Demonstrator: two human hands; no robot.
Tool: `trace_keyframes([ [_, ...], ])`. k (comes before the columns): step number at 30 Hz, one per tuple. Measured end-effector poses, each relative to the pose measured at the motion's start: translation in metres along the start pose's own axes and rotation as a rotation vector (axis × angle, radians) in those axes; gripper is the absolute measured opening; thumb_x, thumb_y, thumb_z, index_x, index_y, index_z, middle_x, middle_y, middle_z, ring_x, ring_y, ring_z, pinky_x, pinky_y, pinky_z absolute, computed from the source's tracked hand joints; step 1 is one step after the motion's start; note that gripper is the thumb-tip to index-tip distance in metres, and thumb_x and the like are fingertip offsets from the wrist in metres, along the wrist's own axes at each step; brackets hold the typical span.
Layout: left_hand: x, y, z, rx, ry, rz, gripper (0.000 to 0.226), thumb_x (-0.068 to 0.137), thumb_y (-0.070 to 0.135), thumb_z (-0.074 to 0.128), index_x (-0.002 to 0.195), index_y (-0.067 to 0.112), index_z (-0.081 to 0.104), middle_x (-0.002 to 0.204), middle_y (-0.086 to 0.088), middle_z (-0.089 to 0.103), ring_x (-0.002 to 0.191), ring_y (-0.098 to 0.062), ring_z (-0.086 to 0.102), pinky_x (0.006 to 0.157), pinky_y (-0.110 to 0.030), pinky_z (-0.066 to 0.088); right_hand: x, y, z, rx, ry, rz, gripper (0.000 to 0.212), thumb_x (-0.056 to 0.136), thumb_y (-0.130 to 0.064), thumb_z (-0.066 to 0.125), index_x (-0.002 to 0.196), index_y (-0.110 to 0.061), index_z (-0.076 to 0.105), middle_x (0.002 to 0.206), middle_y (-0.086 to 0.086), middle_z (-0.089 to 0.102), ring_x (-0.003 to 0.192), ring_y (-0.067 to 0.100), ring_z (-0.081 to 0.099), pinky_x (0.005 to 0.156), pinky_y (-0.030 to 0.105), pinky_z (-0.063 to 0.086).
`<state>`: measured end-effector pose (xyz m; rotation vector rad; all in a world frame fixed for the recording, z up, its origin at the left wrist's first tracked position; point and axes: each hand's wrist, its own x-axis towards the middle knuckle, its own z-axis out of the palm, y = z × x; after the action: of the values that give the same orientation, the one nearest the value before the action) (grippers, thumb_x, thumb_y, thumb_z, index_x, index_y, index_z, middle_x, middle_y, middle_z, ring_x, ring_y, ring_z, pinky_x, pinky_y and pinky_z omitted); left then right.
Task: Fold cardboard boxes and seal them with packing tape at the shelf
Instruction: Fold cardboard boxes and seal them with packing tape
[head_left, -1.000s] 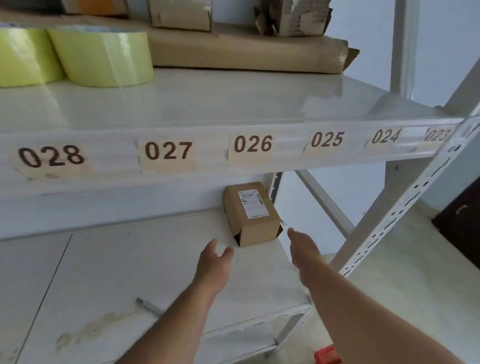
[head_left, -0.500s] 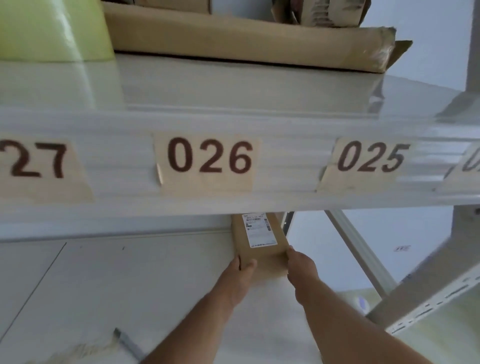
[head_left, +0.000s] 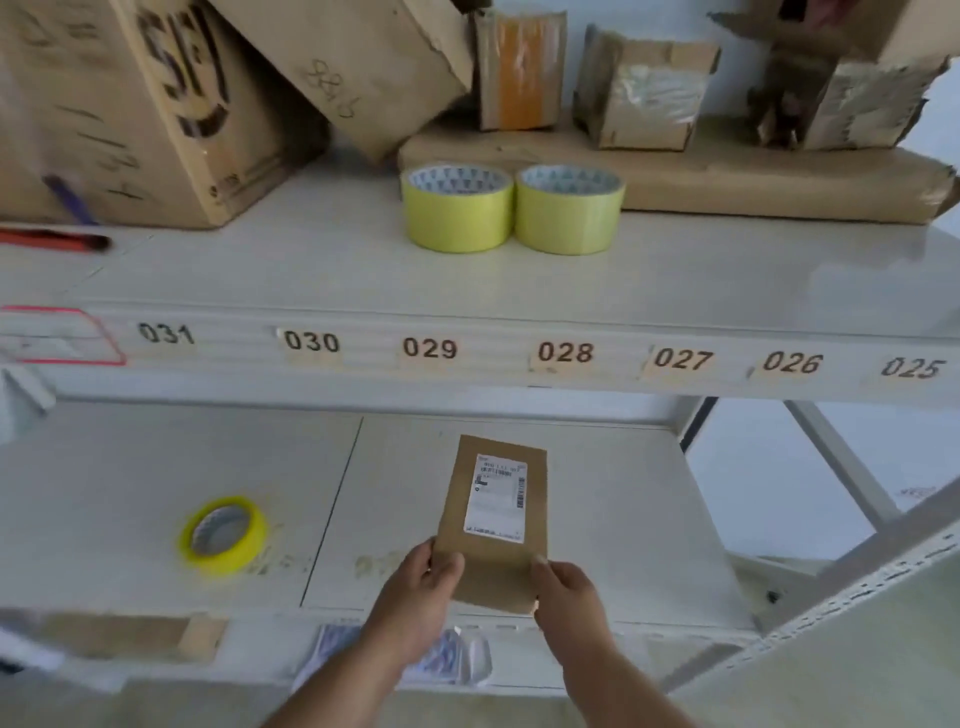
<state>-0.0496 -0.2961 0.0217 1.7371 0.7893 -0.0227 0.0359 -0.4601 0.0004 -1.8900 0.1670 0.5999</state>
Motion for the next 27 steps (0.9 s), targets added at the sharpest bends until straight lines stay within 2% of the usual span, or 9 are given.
trace_keyframes([
  [4,-0.012,-0.049,-0.06,0.051,0.069,-0.079,0.032,0.105,0.047,0.051,0.133,0.032,0.059,0.124,0.013,0.065,0.11,-0.008,0.061,0.088,-0.028,0.047,-0.034,0.006,0.062,-0.069,-0.092,0.0,0.022,0.106,-0.033,0.053,0.094,-0.024,0.069,0.096,-0.006,0.071,0.093,0.015,0.065,0.084,0.034,0.05],
  [8,-0.006,-0.084,-0.092,0.034,0.076,-0.135,0.025,0.105,0.039,0.053,0.128,0.031,0.058,0.127,0.01,0.065,0.111,-0.01,0.06,0.083,-0.026,0.043,-0.037,0.012,0.099,-0.132,-0.151,0.041,0.019,0.104,-0.034,0.057,0.104,-0.021,0.071,0.101,-0.003,0.073,0.093,0.012,0.066,0.075,0.028,0.049],
  [12,0.011,-0.106,-0.099,0.036,0.109,-0.169,0.022,0.105,0.036,0.055,0.123,0.023,0.059,0.116,0.009,0.064,0.11,-0.013,0.059,0.085,-0.027,0.04,-0.02,0.023,0.123,-0.204,-0.167,0.096,0.017,0.101,-0.034,0.062,0.102,-0.019,0.069,0.095,-0.005,0.072,0.084,0.012,0.065,0.064,0.025,0.044],
  [16,0.022,-0.123,-0.101,0.106,0.147,-0.275,0.019,0.102,0.037,0.059,0.112,0.021,0.058,0.109,0.004,0.065,0.107,-0.019,0.062,0.086,-0.03,0.042,0.012,0.05,0.137,-0.317,-0.247,0.16,0.038,0.083,-0.052,0.061,0.092,-0.016,0.07,0.081,-0.003,0.072,0.07,0.018,0.064,0.064,0.027,0.046],
  [18,0.029,-0.129,-0.102,0.109,0.175,-0.297,0.025,0.1,0.038,0.062,0.116,0.019,0.057,0.112,0.001,0.068,0.103,-0.017,0.063,0.083,-0.029,0.042,0.015,0.047,0.136,-0.342,-0.271,0.122,0.032,0.091,-0.05,0.062,0.095,-0.02,0.071,0.083,-0.004,0.074,0.073,0.016,0.066,0.066,0.027,0.047],
  [20,0.039,-0.136,-0.104,0.141,0.181,-0.294,0.029,0.098,0.04,0.064,0.119,0.019,0.061,0.111,0.0,0.07,0.099,-0.013,0.065,0.081,-0.029,0.045,0.017,0.04,0.135,-0.331,-0.291,0.067,0.025,0.099,-0.041,0.06,0.09,-0.021,0.07,0.074,-0.007,0.072,0.061,0.01,0.059,0.064,0.028,0.042],
  [23,0.042,-0.133,-0.101,0.149,0.166,-0.267,0.016,0.101,0.034,0.061,0.109,0.022,0.066,0.105,-0.001,0.069,0.089,-0.006,0.063,0.072,-0.024,0.046,0.015,0.041,0.132,-0.343,-0.354,0.076,0.025,0.105,-0.035,0.053,0.089,-0.03,0.071,0.076,-0.005,0.07,0.056,0.005,0.052,0.064,0.028,0.04],
  [25,0.041,-0.132,-0.097,0.142,0.17,-0.263,0.015,0.103,0.037,0.058,0.109,0.024,0.062,0.103,0.004,0.067,0.091,-0.005,0.06,0.077,-0.026,0.045,0.006,0.034,0.134,-0.318,-0.349,0.077,0.029,0.106,-0.034,0.052,0.086,-0.037,0.072,0.079,-0.009,0.07,0.068,0.009,0.058,0.067,0.025,0.042],
  [27,0.045,-0.136,-0.098,0.076,0.136,-0.305,0.026,0.104,0.044,0.054,0.117,0.023,0.06,0.109,0.003,0.067,0.099,-0.011,0.061,0.089,-0.031,0.046,-0.005,0.019,0.138,-0.281,-0.283,0.047,0.026,0.106,-0.035,0.053,0.09,-0.039,0.073,0.083,-0.016,0.071,0.075,0.002,0.061,0.068,0.015,0.043],
])
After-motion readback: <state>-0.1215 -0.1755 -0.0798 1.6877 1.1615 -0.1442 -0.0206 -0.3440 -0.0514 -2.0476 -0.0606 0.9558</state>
